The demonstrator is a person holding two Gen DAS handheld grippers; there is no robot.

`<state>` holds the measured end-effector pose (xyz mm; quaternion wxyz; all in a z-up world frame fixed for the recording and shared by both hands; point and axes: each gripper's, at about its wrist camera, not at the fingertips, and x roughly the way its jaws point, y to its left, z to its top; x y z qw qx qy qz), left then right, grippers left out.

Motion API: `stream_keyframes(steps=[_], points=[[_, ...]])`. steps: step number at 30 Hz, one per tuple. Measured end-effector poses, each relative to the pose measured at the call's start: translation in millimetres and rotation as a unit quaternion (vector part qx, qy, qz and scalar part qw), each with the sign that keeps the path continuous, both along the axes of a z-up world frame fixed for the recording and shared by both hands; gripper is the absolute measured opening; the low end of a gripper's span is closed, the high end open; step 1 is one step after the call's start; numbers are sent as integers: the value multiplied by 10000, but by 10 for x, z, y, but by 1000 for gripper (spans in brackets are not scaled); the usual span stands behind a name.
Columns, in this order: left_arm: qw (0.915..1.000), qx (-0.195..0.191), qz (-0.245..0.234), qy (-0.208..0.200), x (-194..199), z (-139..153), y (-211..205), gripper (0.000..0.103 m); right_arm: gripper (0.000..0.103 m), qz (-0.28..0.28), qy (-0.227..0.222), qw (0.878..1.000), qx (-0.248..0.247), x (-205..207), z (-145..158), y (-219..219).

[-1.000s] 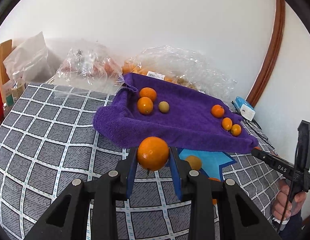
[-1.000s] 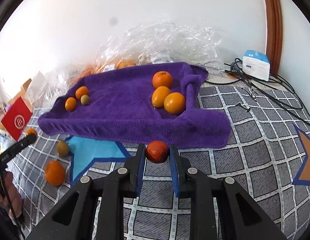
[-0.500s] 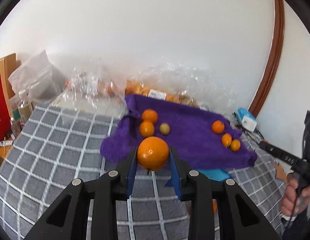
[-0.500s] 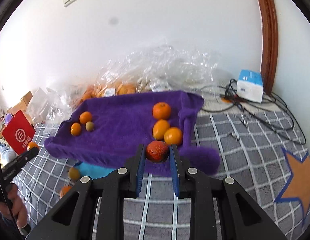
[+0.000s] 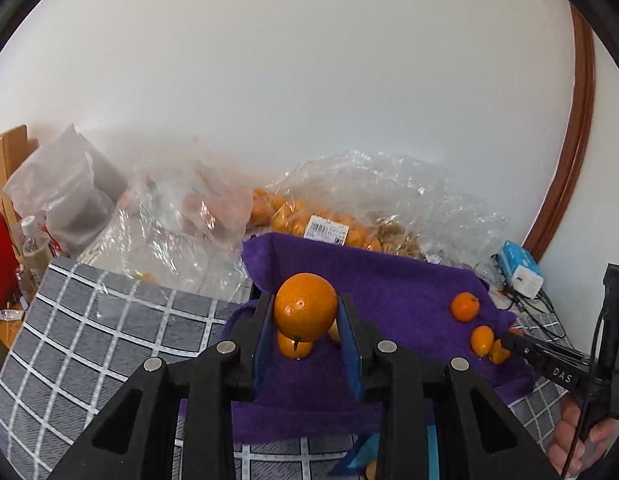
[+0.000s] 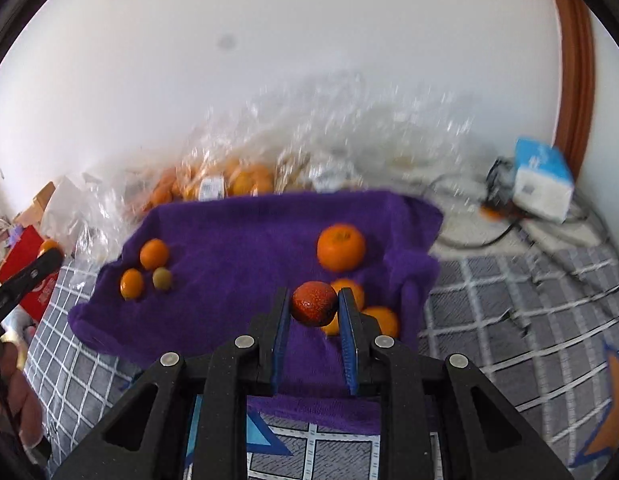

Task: Organize fruits
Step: 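Lower both fruits onto the towel and open both grippers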

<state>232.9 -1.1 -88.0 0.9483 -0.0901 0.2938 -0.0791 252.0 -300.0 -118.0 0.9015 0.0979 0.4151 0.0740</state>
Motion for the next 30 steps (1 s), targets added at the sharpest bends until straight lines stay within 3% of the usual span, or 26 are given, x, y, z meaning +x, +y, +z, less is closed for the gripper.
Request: stream_keyframes(steps=[4, 9, 16, 30], points=[[9997, -18, 54, 219, 51, -254, -12, 30, 24, 172, 251, 9993, 231, -9, -133, -20], [9992, 89, -86, 384, 51, -332, -42, 30, 24, 236, 389, 9986, 264, -23, -207, -6], [9942, -83, -192, 1051, 175, -497, -63, 30, 25, 192, 570, 9981, 89, 16, -306, 2], [9946, -72, -99, 1030, 182, -522, -83, 30, 26, 158, 539, 9981, 233, -5, -289, -28]])
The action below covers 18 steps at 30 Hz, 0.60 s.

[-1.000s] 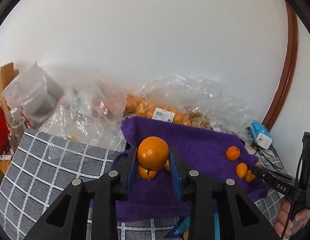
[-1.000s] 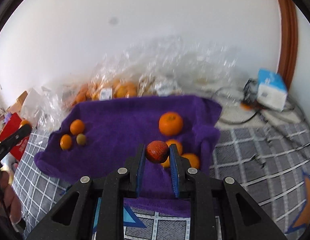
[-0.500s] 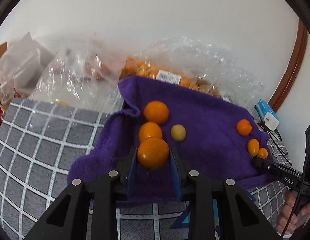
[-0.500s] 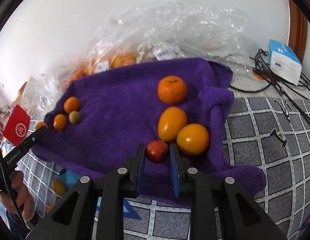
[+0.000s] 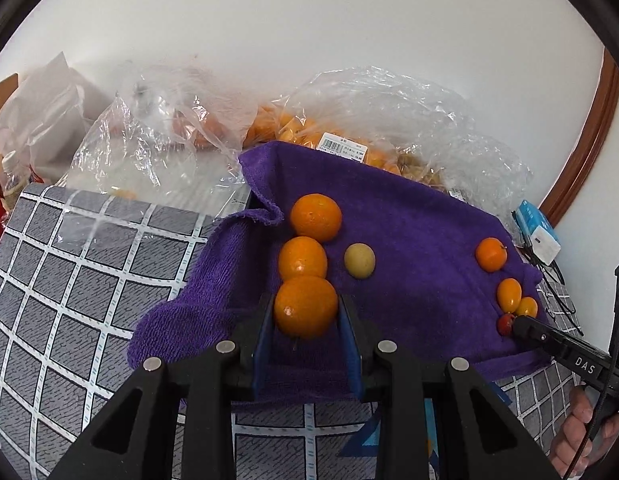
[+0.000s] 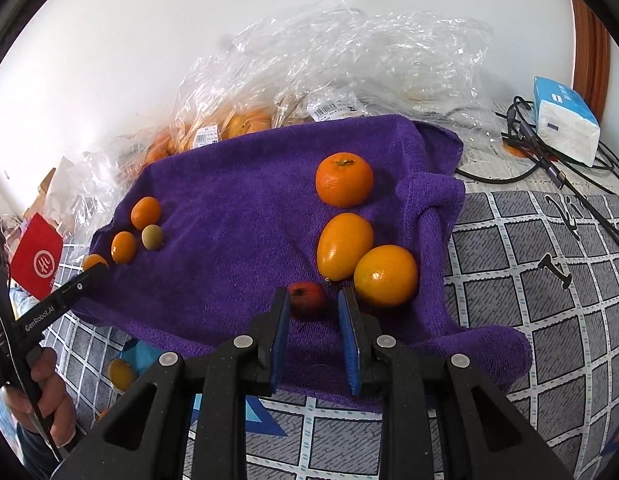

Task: Organize fruits
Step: 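Lower both fruits onto the towel and open both grippers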

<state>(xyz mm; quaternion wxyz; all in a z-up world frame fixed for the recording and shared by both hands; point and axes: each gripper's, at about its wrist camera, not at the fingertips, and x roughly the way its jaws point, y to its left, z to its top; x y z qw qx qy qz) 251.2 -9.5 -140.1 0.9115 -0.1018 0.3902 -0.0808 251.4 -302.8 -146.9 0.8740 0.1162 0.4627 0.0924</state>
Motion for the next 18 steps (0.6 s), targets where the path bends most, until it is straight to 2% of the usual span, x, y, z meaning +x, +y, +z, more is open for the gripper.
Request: stream_keyframes(steps=[4, 8, 13, 18], points=[[9995, 275, -141, -23, -11, 11, -60, 30, 26, -22, -13, 10000, 20, -8, 1, -6], [9995, 238, -190, 110, 31, 18, -45, 30, 27, -47, -28, 9999, 85, -18, 11, -23], [9995, 250, -150, 76, 33, 28, -56, 30, 27, -101, -37, 9999, 136, -18, 14, -48], [10000, -27, -63, -57, -17, 87, 18, 30, 27, -135, -133, 9998, 74, -40, 37, -55]])
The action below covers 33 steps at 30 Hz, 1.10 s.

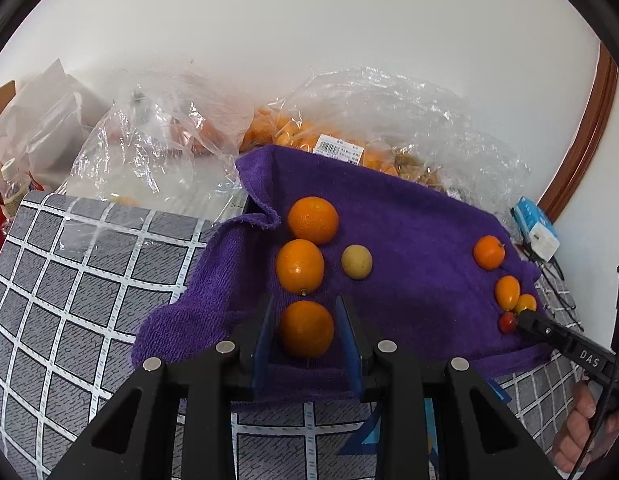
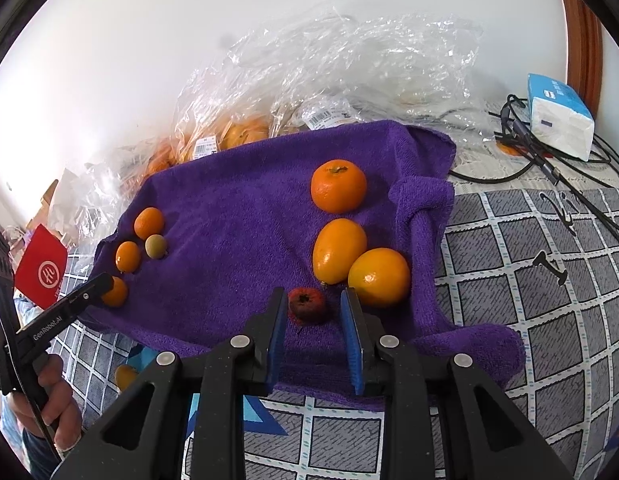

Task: Organize fruits
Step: 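Lower both fruits onto the towel and open both grippers, then grasp a large orange with the right gripper while the left moves to a brown fruit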

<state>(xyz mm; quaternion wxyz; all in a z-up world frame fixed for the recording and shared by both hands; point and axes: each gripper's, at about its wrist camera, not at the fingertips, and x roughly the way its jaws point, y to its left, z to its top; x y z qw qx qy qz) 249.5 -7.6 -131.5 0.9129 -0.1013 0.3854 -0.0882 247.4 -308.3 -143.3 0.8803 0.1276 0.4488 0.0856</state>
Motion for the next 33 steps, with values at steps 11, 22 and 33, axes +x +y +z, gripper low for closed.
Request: stream_keyframes(steps=[11, 22, 33], points=[[9954, -577, 110, -761, -235, 307, 192, 40, 36, -96, -331, 9983, -475, -104, 154, 81], [9882, -268, 362, -1463, -450, 605, 283, 43, 36, 133, -595, 9944, -860, -614, 430, 462], [9945, 559, 456, -760, -1093, 358, 642, 46, 58, 962, -599, 9918, -596, -1116, 381, 1118]])
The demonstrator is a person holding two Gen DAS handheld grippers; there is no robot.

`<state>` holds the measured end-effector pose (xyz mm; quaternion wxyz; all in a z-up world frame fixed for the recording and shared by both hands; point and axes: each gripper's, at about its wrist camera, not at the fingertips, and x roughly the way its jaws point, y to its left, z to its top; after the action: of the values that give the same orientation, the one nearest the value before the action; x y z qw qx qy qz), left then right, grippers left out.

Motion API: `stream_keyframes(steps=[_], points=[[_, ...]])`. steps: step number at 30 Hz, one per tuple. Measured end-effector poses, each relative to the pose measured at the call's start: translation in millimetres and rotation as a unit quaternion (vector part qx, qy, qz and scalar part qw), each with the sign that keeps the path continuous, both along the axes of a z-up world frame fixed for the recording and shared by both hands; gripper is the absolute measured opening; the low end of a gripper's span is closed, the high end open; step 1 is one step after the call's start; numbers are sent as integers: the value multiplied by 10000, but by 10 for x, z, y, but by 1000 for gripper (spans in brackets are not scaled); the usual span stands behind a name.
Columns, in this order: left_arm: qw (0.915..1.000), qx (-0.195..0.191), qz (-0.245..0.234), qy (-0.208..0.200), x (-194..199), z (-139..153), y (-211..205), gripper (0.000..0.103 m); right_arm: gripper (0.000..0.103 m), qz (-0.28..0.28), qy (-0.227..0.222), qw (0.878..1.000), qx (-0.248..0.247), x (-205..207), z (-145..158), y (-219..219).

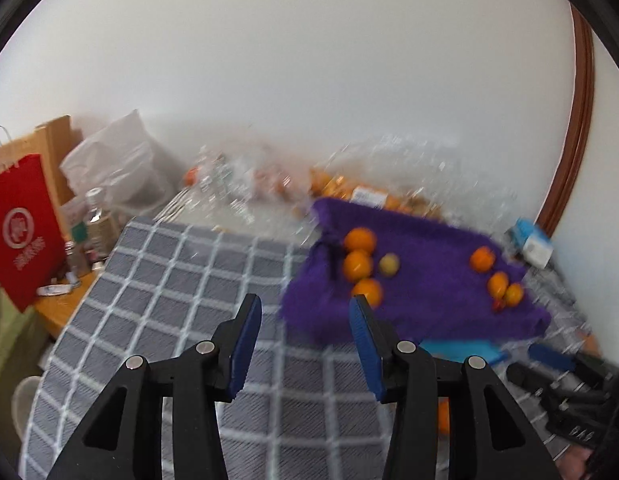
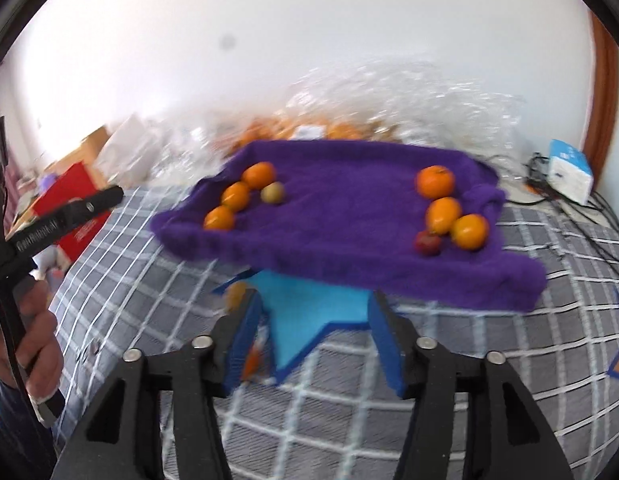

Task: Organize fruits
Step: 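Grasp a large orange with the right gripper while the left moves to a brown fruit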

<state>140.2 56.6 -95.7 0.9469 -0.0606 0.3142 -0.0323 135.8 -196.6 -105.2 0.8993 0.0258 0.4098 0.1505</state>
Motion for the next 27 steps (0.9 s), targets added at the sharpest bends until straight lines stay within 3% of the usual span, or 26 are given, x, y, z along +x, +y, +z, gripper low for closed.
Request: stream_keyframes(steps=[5, 10, 16, 22, 27], points=[[9986, 130, 135, 500, -141, -302, 169, 46, 58, 472, 103, 9988, 14, -81, -141, 373], [9962, 186, 134, 843, -189, -447, 238, 46, 56, 490, 267, 9982, -236, -70, -337, 538], [9946, 172, 129, 1019, -224, -540, 209, 46, 41, 465, 332, 9971, -503, -43, -455, 587], [9934, 52, 133, 1137, -239, -600, 222, 46, 41, 260, 222, 9991, -238, -62, -320, 321], [9924, 51, 118, 1224, -237, -630, 206, 51, 41, -164, -66, 9985, -520, -96, -226, -112]])
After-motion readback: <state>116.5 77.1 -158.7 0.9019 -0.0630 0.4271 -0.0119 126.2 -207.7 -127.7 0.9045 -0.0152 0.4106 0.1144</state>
